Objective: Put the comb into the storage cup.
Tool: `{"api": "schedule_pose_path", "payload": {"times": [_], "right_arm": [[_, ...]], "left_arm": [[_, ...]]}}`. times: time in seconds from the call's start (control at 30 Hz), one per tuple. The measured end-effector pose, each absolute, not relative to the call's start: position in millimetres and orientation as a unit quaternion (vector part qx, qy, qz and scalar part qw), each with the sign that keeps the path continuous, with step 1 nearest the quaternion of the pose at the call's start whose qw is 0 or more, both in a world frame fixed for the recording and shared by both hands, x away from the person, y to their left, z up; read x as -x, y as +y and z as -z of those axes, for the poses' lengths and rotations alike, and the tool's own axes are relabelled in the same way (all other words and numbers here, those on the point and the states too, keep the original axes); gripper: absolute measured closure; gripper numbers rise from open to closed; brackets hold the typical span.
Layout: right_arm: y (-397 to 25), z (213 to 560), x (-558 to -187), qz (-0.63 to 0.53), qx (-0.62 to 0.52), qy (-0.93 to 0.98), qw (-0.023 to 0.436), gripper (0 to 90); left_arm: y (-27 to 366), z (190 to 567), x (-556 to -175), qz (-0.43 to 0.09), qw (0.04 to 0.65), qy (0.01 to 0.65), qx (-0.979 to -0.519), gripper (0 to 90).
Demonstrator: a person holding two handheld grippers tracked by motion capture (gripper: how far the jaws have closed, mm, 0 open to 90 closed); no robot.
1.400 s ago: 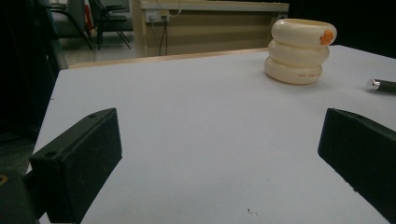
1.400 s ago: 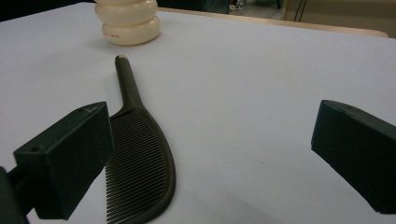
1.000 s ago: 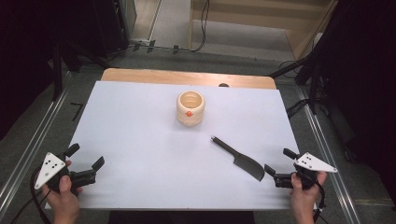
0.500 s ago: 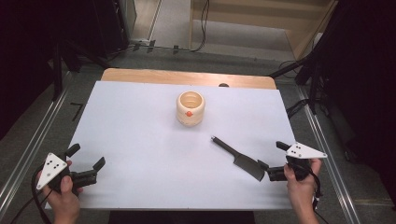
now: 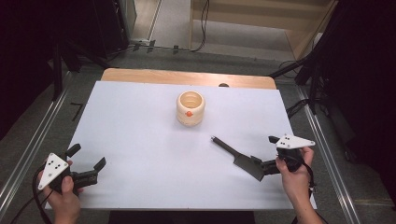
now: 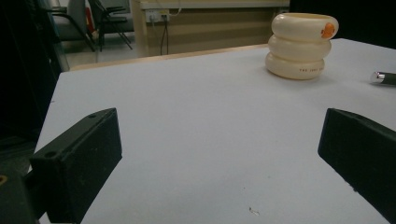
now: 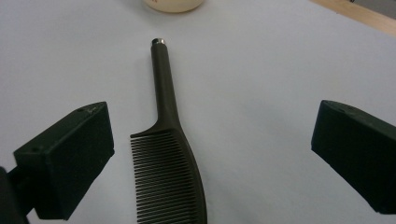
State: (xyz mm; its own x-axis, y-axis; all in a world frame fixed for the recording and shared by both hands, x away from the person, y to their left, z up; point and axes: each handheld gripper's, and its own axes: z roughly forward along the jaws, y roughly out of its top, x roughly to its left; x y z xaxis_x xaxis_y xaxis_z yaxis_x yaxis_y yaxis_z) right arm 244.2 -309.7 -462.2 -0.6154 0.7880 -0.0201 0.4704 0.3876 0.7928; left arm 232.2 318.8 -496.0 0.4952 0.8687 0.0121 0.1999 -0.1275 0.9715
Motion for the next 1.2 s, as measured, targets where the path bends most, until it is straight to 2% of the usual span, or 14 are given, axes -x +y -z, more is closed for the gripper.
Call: {"api": "schedule_pose_path", "payload": {"times": [1.13, 1.2], "right_arm": [[-270, 450, -287, -0.296, -0.359, 0.870, 0.161, 0.0], [-268, 450, -288, -0.290, -0.355, 0.873, 0.166, 3.8]], "left_arm": [[317, 496, -232, -0.315, 0.528, 0.386, -0.687, 0.0], [317, 496, -232, -0.315, 0.528, 0.386, -0.688, 0.0]]}}
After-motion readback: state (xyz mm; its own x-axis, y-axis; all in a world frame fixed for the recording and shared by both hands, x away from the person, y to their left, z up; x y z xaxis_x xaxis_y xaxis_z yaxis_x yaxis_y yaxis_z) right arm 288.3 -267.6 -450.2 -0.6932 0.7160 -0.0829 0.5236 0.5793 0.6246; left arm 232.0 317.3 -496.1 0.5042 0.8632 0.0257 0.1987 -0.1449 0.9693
